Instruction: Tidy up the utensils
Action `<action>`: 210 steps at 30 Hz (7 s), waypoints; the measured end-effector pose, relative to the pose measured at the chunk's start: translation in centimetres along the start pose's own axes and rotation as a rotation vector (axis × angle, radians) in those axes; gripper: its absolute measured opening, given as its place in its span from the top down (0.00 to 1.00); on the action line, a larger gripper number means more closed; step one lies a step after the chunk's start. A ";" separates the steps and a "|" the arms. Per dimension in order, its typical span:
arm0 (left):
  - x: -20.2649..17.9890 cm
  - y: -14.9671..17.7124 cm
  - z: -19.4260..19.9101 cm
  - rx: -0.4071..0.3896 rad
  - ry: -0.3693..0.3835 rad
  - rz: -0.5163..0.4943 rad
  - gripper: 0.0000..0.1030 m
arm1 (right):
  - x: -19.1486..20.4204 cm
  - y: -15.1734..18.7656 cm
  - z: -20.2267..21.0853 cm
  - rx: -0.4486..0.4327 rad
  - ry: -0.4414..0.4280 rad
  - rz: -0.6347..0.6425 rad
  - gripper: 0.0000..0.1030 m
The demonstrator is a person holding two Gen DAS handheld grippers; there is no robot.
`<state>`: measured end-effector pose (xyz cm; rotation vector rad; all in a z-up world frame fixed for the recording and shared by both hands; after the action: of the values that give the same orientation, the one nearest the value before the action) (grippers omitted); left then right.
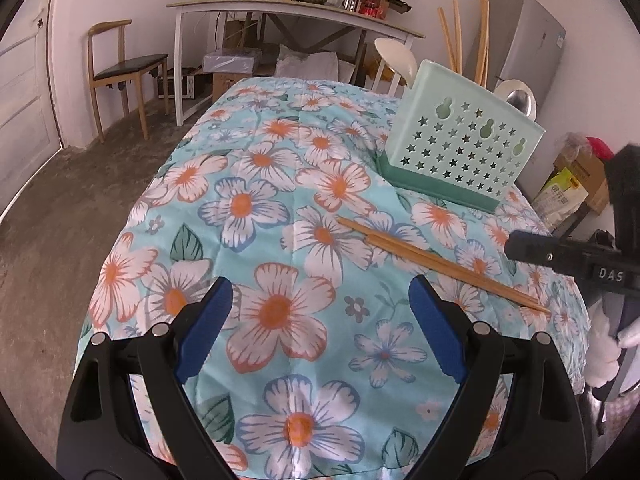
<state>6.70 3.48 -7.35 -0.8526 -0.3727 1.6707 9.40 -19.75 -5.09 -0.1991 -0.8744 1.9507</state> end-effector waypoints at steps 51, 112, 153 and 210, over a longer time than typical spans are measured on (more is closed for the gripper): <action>1.9 0.8 -1.0 0.041 0.009 0.064 0.17 | -0.2 1.9 -1.0 0.217 -0.100 -0.084 0.56; -4.4 1.8 -4.3 0.200 0.317 0.077 0.81 | 1.8 -0.5 -5.6 0.201 -0.164 0.253 0.87; 2.7 1.4 -4.3 0.287 0.328 0.503 0.86 | -1.4 2.3 -1.8 0.131 0.017 0.028 0.58; 5.0 1.5 -4.6 0.278 0.446 0.537 0.88 | 5.5 -2.5 -4.1 0.164 0.013 0.311 0.41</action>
<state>8.54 6.85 -13.16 -1.1409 0.4232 1.8871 10.17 -12.49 -5.32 -0.2638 -0.7017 2.2965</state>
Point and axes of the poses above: each gripper's, at about its wrist camera, not at the fingertips, and z roughly against the way its jaws point, x to its left, y to its underside, the point moved 4 cm from there along -z, roughly the way its jaws point, and after that the axes turned 11 degrees about z, right-handed, at the moved point
